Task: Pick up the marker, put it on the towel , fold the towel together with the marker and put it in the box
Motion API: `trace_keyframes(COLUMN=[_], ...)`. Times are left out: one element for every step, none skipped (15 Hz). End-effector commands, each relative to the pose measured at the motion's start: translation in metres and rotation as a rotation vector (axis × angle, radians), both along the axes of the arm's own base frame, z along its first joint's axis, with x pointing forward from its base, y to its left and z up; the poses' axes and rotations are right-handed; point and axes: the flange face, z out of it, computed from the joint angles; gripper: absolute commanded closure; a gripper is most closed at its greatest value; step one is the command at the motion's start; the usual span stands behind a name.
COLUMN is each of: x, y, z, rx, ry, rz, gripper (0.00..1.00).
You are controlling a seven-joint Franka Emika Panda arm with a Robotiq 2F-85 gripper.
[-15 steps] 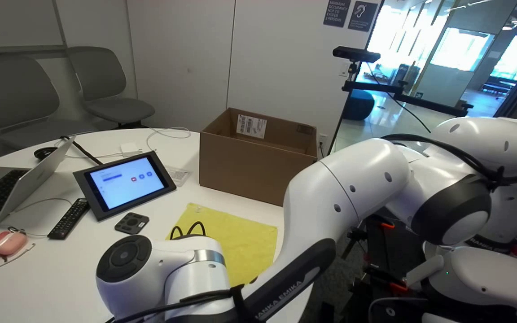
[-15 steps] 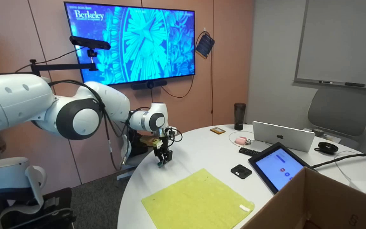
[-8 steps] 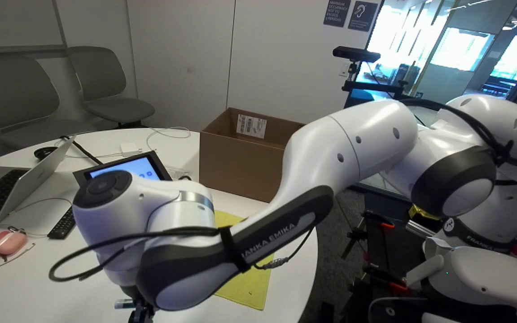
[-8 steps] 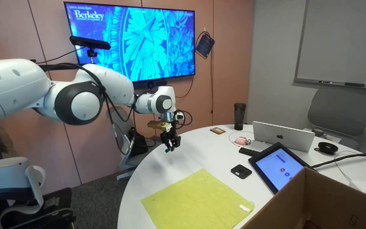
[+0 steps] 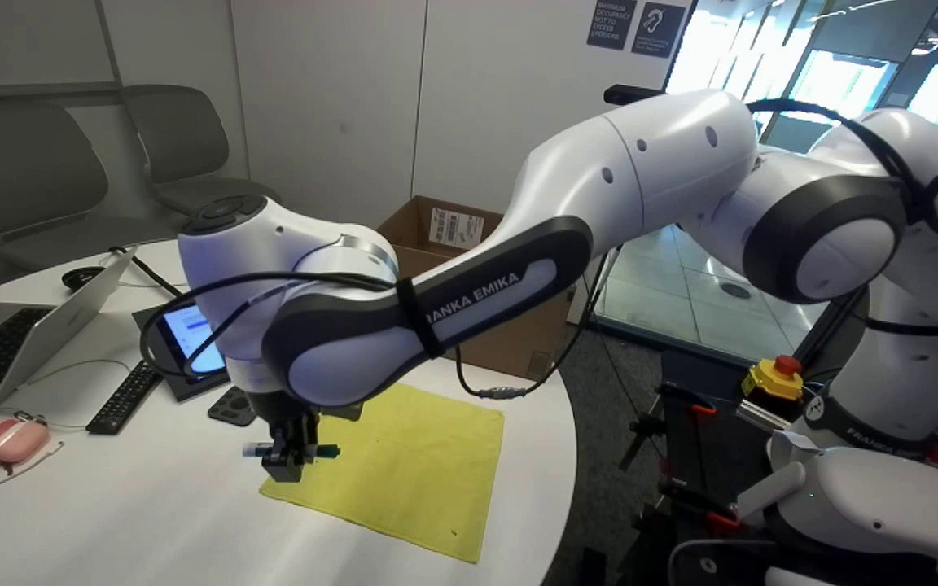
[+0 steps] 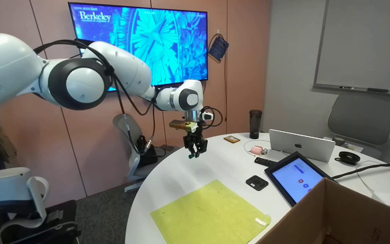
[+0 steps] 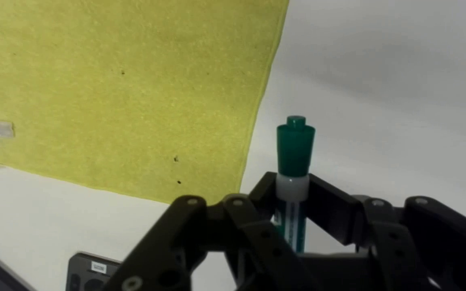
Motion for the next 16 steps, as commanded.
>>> trace_keyframes(x=[-0.011, -0.013, -0.017, -0.020, -0.024, -0.028, -0.033, -0.039, -0.045, -0.052, -0.059, -0.068, -0.071, -0.076, -0.079, -0.080], y=[-0.042, -0.054, -0.065, -0.075, -0.086, -0.097, -0.108, -0.116, -0.126, -0.135, -0.144, -0.152, -0.160, -0.166, -0.171, -0.176], z=[0.014, 0.016, 0.015, 0.015, 0.012, 0.011, 0.008, 0.003, -0.003, -0.009, -0.018, -0.028, -0.038, -0.049, -0.061, -0.071], rx=[-0.007, -0.009, -0.009, -0.007, -0.009, -0.006, -0.006, -0.010, -0.008, -0.003, -0.002, 0.003, -0.002, 0.001, 0.008, 0.017], ry=[0.038, 0.051, 0.061, 0.075, 0.081, 0.087, 0.094, 0.095, 0.100, 0.104, 0.096, 0.097, 0.079, 0.062, 0.048, 0.022], rz=[-0.016, -0.026, -0.032, -0.034, -0.042, -0.054, -0.063, -0.071, -0.088, -0.099, -0.123, -0.127, -0.145, -0.163, -0.182, -0.209], gripper=[0.87, 0.87, 0.87, 0.87, 0.87, 0.87, 0.87, 0.87, 0.87, 0.87, 0.88, 0.87, 0.87, 0.87, 0.87, 0.87])
